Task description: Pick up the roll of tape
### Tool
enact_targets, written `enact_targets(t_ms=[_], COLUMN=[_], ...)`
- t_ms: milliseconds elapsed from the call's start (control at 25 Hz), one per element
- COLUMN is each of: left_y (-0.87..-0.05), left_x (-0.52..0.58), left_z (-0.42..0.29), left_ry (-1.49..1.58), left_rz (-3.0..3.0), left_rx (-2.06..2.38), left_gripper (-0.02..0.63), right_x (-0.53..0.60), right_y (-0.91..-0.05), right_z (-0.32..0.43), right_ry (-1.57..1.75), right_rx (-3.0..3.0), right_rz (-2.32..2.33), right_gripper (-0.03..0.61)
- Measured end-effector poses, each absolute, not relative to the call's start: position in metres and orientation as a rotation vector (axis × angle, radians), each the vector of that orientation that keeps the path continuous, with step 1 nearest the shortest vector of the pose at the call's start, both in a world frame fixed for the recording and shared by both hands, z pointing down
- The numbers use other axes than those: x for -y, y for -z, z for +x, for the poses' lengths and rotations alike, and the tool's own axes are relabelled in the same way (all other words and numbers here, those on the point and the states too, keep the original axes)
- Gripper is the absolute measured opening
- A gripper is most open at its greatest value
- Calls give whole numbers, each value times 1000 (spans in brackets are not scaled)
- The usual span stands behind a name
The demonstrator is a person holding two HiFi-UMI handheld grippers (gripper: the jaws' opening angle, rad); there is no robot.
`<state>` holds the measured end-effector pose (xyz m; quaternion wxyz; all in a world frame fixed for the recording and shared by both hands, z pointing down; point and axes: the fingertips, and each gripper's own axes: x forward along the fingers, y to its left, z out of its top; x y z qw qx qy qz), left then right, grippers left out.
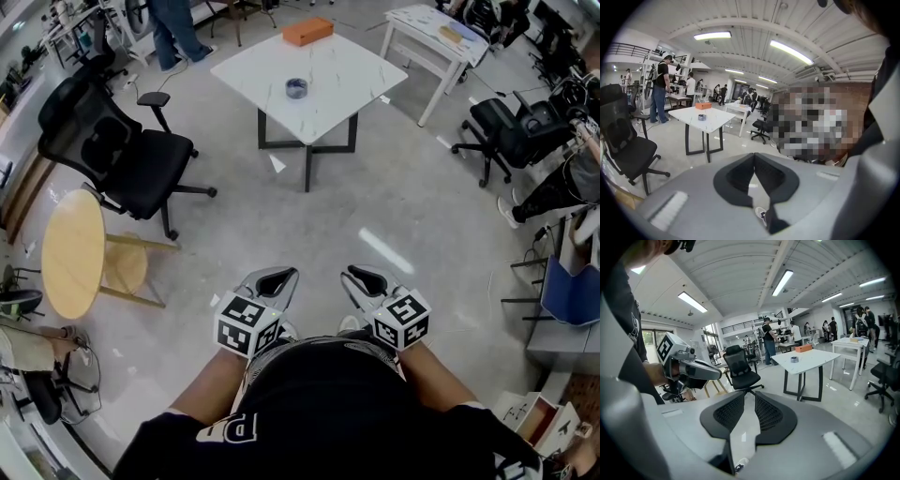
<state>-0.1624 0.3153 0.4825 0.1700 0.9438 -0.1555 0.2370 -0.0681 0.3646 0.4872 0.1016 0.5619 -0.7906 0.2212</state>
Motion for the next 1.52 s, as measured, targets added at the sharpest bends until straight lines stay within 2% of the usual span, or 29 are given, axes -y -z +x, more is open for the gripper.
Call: enact_targets(t_ms=[640, 720, 760, 1200, 1520], left_y=[-487, -489, -490, -501, -484], left_x=[-284, -282, -280, -243, -188], left_z=[-225, -227, -228, -209, -147], left_ry=[-675, -669, -665, -667, -680], left_rz=[2702, 2694, 2691, 2664, 2686], left_rx=[388, 388, 388, 424, 430], left_gripper=[60, 60, 58, 60, 60], right_x=[-340, -339, -338, -294, -234], right_y=[-482, -482, -482, -492, -477], right_z=[-128, -128, -128, -110, -54], right_ry=[-629, -634, -645, -685, -668], right_rx=[2290, 2291, 2295, 2330, 2379], right_rz=[1770, 1785, 1787, 1733, 1721], right_gripper=[60, -2, -2, -2, -2])
